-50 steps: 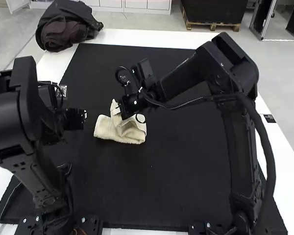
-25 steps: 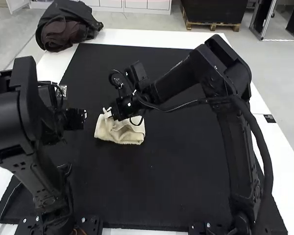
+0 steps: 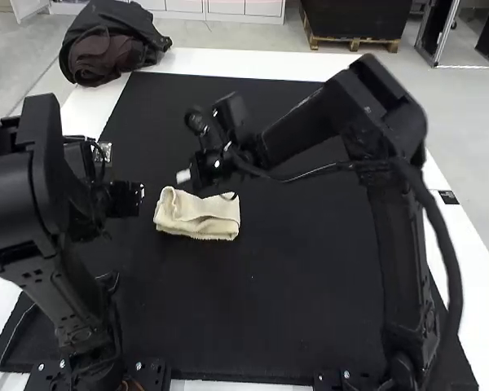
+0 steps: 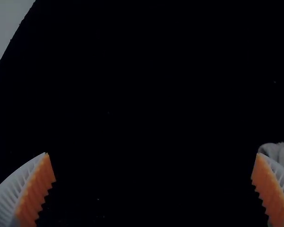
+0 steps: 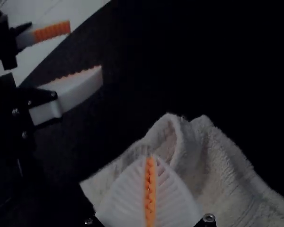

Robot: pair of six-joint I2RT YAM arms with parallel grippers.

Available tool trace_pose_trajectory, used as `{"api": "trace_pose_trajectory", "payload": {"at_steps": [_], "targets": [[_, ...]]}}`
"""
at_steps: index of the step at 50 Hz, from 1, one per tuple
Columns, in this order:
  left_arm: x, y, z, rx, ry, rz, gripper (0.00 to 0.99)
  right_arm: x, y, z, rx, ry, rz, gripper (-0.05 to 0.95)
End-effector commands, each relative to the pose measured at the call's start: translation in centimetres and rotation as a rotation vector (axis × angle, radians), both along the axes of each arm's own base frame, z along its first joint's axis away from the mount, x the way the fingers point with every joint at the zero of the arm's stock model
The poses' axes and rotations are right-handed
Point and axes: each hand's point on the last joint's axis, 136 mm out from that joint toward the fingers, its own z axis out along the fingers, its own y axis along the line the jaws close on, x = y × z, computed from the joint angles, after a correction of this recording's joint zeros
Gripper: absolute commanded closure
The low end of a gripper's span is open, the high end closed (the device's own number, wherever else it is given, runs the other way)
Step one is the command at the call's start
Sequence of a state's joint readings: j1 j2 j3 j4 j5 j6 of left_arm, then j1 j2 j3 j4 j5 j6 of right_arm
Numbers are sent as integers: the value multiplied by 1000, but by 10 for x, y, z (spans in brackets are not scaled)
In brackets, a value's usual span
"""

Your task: Fold the towel.

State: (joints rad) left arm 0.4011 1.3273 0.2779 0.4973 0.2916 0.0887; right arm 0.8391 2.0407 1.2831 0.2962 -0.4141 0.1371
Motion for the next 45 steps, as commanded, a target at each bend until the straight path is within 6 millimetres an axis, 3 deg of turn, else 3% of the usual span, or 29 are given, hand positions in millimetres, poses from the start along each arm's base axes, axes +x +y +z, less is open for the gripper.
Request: {"api": "trace_pose_trajectory", "payload": {"at_steps": [1, 16, 45], "targets": [[-5, 0, -1, -4, -5, 7, 23, 16, -15, 32, 55, -39, -41, 925], [-4, -1, 0, 0, -10, 7, 23, 8, -28, -15, 4, -7, -45, 925], [-3, 0, 2, -2, -18, 5, 23, -15, -21, -86, -19, 14, -5, 925]]}}
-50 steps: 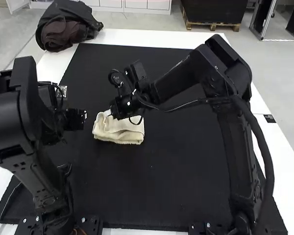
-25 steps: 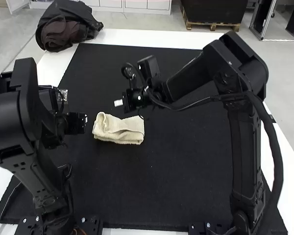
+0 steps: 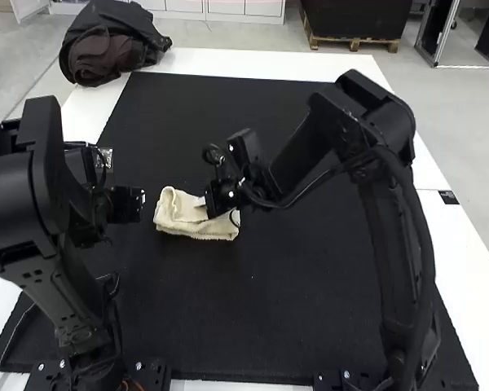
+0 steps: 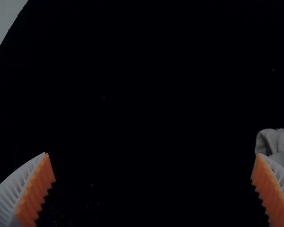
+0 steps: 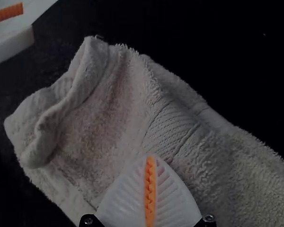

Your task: Fold the towel.

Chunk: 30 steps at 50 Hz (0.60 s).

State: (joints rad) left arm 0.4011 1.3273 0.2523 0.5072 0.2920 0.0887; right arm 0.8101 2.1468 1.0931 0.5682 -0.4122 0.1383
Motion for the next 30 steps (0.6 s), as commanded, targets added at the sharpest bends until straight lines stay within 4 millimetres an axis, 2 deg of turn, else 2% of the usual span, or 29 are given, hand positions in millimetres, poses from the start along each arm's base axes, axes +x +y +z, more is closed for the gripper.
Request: {"api": "trace_pose_trajectory", "payload": {"at_steps": [1, 13, 19, 23, 30], "targets": [[3, 3, 10, 5, -34, 6, 23, -14, 7, -11, -1, 1, 30, 925], [5, 3, 13, 9, -46, 4, 23, -32, 10, -44, -13, 13, 58, 925], [6, 4, 15, 10, -52, 7, 23, -30, 10, -44, 8, 11, 47, 925], [8, 5, 18, 8, -65, 9, 23, -28, 12, -34, 28, 17, 36, 925], [15, 8, 29, -1, -83, 16, 23, -22, 14, 21, 96, -39, 31, 925]]}}
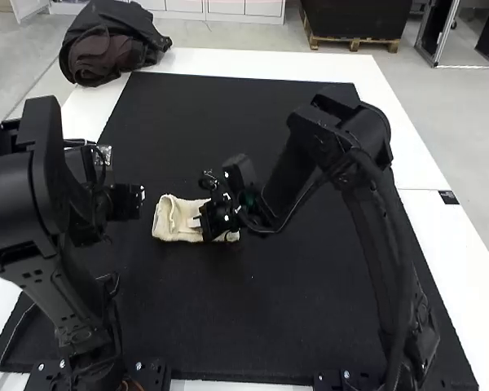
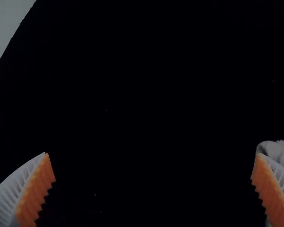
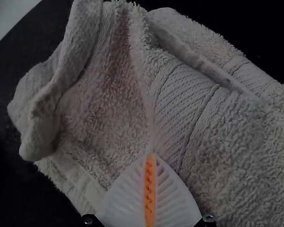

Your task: Fold the towel.

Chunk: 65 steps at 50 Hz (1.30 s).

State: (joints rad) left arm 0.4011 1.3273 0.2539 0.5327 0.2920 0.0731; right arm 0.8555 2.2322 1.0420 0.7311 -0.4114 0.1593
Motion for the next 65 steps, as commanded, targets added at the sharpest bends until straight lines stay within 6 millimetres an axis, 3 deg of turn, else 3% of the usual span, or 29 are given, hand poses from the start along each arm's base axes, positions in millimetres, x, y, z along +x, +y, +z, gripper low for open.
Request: {"api": "trace_pose_trajectory", "payload": {"at_steps": [1, 8, 19, 22, 27, 34, 42, 47, 50, 57, 65], "targets": [[13, 6, 25, 3, -60, 7, 23, 3, 2, 62, 83, -46, -7, 925], [24, 11, 54, -5, -99, 18, 23, 24, -15, 140, 167, -123, -55, 925], [38, 14, 151, -9, -261, 35, 23, 56, -74, 284, 324, -270, -174, 925], [38, 10, 182, -24, -312, 32, 23, 57, -97, 324, 379, -303, -209, 925], [34, -8, 223, -36, -376, -2, 23, 55, -137, 374, 442, -369, -267, 925], [17, -41, 273, -55, -464, -67, 23, 43, -201, 427, 508, -469, -362, 925], [-12, -79, 309, -133, -555, -125, 25, 4, -272, 476, 596, -583, -467, 925], [-36, -80, 321, -126, -602, -127, 25, -33, -304, 492, 645, -647, -508, 925], [-51, -85, 329, -133, -641, -141, 25, -56, -316, 498, 672, -688, -525, 925], [-87, -98, 343, -164, -741, -184, 26, -130, -341, 513, 759, -823, -542, 925], [-134, -110, 363, -160, -877, -232, 26, -202, -355, 519, 801, -1012, -554, 925]]}}
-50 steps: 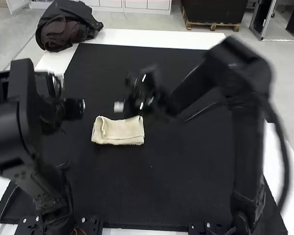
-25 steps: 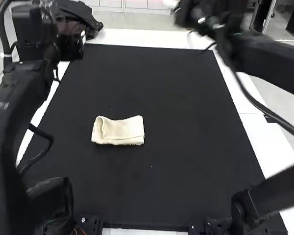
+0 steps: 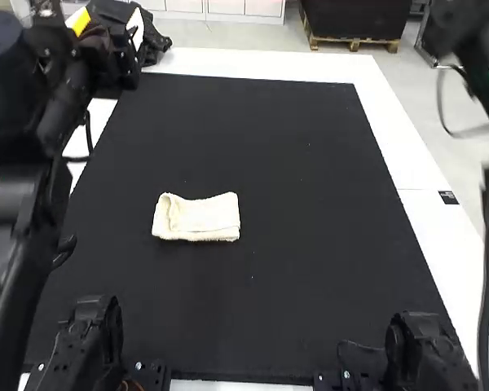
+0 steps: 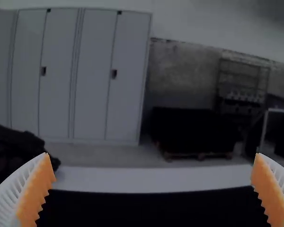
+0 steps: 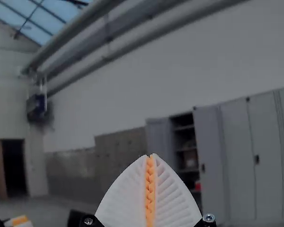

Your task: Fold the towel.

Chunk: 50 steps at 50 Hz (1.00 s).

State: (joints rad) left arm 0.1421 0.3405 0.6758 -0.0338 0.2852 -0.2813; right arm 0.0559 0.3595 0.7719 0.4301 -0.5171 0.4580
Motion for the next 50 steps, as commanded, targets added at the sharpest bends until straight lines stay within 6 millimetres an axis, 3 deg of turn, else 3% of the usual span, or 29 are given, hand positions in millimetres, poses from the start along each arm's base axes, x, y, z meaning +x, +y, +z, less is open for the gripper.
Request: {"api": "trace_pose_trajectory", "payload": {"at_steps": [1, 10, 14, 16, 18, 22, 23, 26, 29, 32, 34, 36, 38, 45, 50], "targets": [[-33, -10, 16, -16, -99, -40, 26, -49, -5, 3, 19, -105, -17, 925], [-84, -13, 33, -19, -264, -35, 26, -105, -12, -1, 50, -238, -68, 925], [-94, -14, 31, -21, -297, -31, 26, -102, -13, -4, 45, -216, -89, 921], [-89, -11, 26, -24, -280, -19, 26, -98, -17, -4, 44, -211, -121, 920], [-81, -8, 18, -27, -260, -3, 48, -89, -25, -6, 41, -215, -204, 854], [-70, -2, 9, 14, -299, 38, 92, -64, -44, -17, 52, -189, -348, 449], [-68, -4, 7, 35, -315, 32, 92, -55, -49, -23, 36, -187, -407, 325], [-59, -2, -5, 124, -348, 75, 90, -26, -65, -45, -24, -157, -572, 98], [-49, 2, -20, 150, -378, 99, 87, 6, -72, -79, -151, -119, -704, -11], [-46, 4, -34, 162, -440, 111, 87, 40, -97, -123, -266, -30, -920, -11], [-44, 5, -43, 160, -461, 113, 87, 50, -111, -139, -290, -5, -1021, -10], [-36, 7, -60, 152, -441, 110, 85, 56, -111, -151, -337, -24, -1046, -7], [-28, 12, -77, 134, -409, 127, 85, 68, -113, -175, -420, -11, -1092, -7], [3, 28, -124, 65, -185, 164, 85, 75, -108, -205, -329, -40, -1024, -2], [11, 30, -142, 23, -104, 153, 85, 88, -102, -225, -164, 116, -833, -2]]}}
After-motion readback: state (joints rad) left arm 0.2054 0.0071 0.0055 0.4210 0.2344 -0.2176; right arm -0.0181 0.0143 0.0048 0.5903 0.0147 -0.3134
